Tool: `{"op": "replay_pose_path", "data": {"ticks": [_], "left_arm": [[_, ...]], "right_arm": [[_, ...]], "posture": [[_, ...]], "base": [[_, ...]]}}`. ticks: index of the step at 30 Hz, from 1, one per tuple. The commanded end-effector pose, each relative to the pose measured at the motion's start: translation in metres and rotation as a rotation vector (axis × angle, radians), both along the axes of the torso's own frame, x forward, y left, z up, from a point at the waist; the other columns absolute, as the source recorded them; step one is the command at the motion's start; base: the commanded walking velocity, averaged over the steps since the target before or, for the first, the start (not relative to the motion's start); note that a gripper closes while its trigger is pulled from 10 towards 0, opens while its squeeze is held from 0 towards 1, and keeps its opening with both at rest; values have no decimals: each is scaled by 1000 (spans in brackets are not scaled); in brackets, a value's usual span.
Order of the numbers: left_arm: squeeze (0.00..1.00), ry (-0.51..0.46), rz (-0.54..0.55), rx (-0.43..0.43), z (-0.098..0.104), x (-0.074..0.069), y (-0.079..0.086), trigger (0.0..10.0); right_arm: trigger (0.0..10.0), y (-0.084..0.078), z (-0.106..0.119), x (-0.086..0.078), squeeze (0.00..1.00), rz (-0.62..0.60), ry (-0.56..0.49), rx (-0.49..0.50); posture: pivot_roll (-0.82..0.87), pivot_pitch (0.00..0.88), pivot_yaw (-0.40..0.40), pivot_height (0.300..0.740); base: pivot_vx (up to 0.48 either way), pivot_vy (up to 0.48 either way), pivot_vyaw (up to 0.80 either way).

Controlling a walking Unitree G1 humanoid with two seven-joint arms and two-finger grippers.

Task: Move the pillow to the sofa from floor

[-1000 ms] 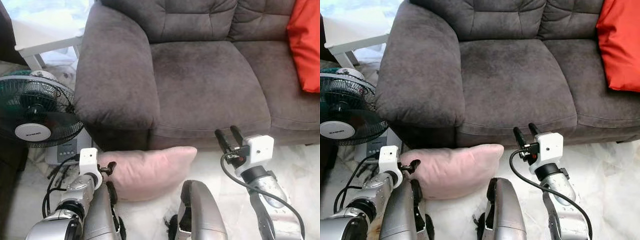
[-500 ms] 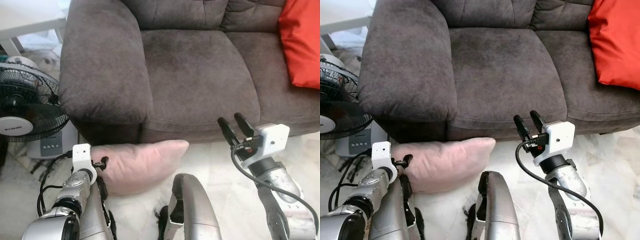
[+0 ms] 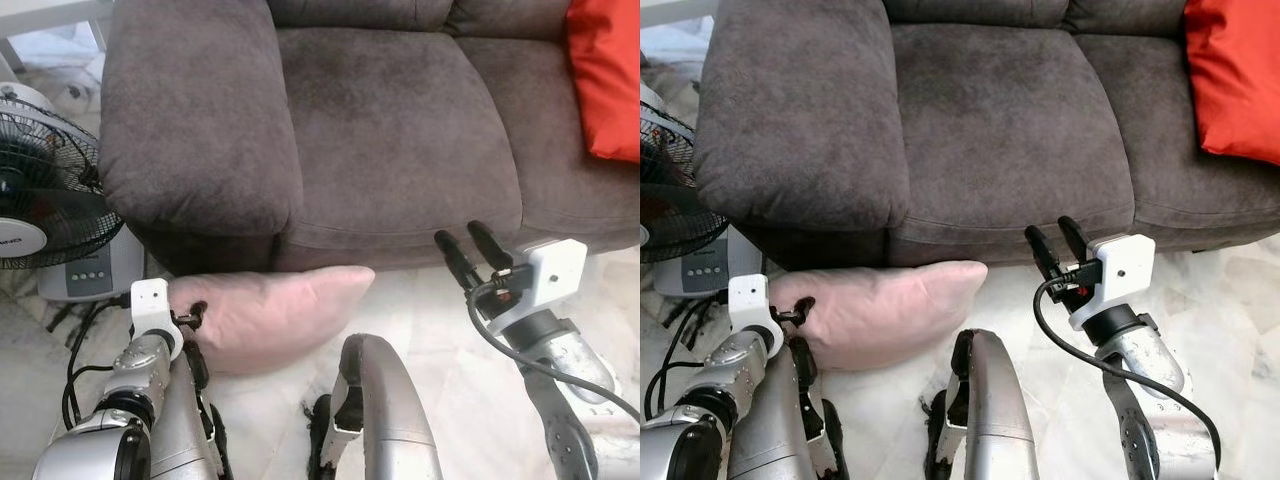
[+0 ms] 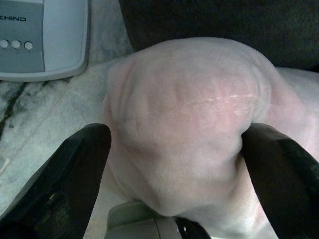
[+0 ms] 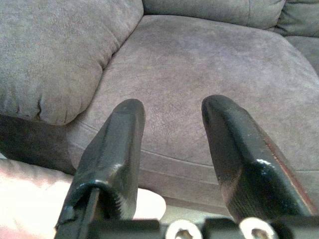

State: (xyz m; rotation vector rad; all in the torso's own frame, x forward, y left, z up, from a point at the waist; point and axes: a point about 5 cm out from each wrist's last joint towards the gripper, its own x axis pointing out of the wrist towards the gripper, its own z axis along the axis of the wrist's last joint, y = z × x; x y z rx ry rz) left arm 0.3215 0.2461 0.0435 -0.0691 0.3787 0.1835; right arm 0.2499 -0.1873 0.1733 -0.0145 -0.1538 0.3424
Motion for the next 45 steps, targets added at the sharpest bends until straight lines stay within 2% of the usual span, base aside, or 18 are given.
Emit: {"op": "replay_pose_path", "data": {"ticks": [1,5,8,12,13,15,16,21,27,28,29,30,31,32,45], "left_arm": [[0,-4,12,-24,-1,-1,-1,10000],[0,-38,-2,-64,3,4,-4,10000],[0,-65,-62,-111,5,7,-13,10000],[0,-34,-97,-105,1,6,-20,10000],[0,-19,-88,-106,-1,5,-20,8706],[0,7,-93,-92,-5,3,-21,7137],[0,17,-94,-88,-6,2,-21,5020],[0,44,-71,-73,-12,-2,-19,4510],[0,88,-16,-28,-17,-7,-15,4510],[0,88,-7,-26,-17,-7,-15,3922],[0,88,-7,-26,-17,-7,-15,3922],[0,86,2,-26,-17,-7,-15,1725],[0,85,5,-26,-17,-7,-15,1725],[0,83,7,-29,-17,-7,-15,0],[0,61,18,-38,-12,-4,-12,0]], "right_arm": [[10000,-10,3,-5,0,-27,4,-10],[10000,-10,4,-6,0,-22,4,-17],[10000,-10,6,-6,0,-16,7,-23],[10000,-11,7,-6,0,-15,8,-28],[10000,-12,8,-6,0,-15,10,-34],[10000,-12,8,-6,0,-15,12,-36],[10000,-12,8,-6,0,-14,12,-36],[10000,-12,9,-6,0,-11,14,-39],[10000,-14,12,-6,0,-7,15,-49],[10000,-15,12,-6,0,-6,15,-51],[10000,-15,12,-6,0,-6,15,-51],[10000,-15,13,-6,0,-4,16,-55],[10000,-15,13,-5,0,-4,16,-56],[10000,-15,14,-5,0,-4,16,-57],[10000,-14,12,-2,0,-1,19,-59]], "posture": [[-61,318,-248,532],[-68,316,-256,532],[-77,313,-262,532],[-85,313,-267,532],[-85,313,-267,532],[-89,311,-269,532],[-89,311,-269,532],[-97,309,-273,532],[-109,303,-283,532],[-111,302,-286,532],[-111,302,-286,532],[-114,300,-288,532],[-114,300,-288,532],[-114,300,-288,532],[-106,293,-285,532]], "base": [[0,0,0],[0,0,0],[0,0,0],[0,0,0],[0,0,0],[0,0,0],[0,0,0],[0,0,0],[0,0,0],[0,0,0],[0,0,0],[0,0,0],[0,0,0],[0,0,0],[0,0,0]]}}
